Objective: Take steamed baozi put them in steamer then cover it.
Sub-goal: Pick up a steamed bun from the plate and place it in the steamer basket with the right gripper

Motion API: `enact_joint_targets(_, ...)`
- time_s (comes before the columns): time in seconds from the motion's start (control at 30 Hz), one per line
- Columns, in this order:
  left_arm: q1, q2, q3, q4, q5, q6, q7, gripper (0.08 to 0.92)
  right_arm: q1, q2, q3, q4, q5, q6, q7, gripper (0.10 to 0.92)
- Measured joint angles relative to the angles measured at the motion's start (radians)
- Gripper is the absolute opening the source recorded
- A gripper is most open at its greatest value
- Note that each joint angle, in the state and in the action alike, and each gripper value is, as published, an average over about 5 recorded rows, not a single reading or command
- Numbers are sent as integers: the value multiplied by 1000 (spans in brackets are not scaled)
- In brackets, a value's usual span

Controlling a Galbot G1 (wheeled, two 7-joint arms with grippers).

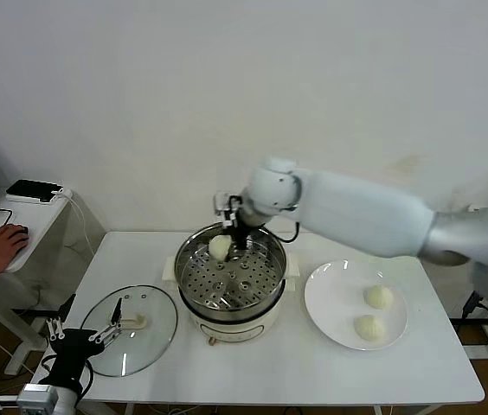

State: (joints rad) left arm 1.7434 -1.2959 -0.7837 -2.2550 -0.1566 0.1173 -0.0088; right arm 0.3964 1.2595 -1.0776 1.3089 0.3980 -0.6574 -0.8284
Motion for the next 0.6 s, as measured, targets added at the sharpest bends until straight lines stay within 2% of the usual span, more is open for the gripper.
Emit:
enact_joint_targets(0.4, -6, -1, -2, 3, -1, 0, 1, 823, -66, 120, -1, -118, -2, -19, 25, 625)
enact_joint_targets(0.6, -7, -1, -3, 4, -2, -1, 1, 823, -75, 136, -2, -147, -15, -24, 27, 729)
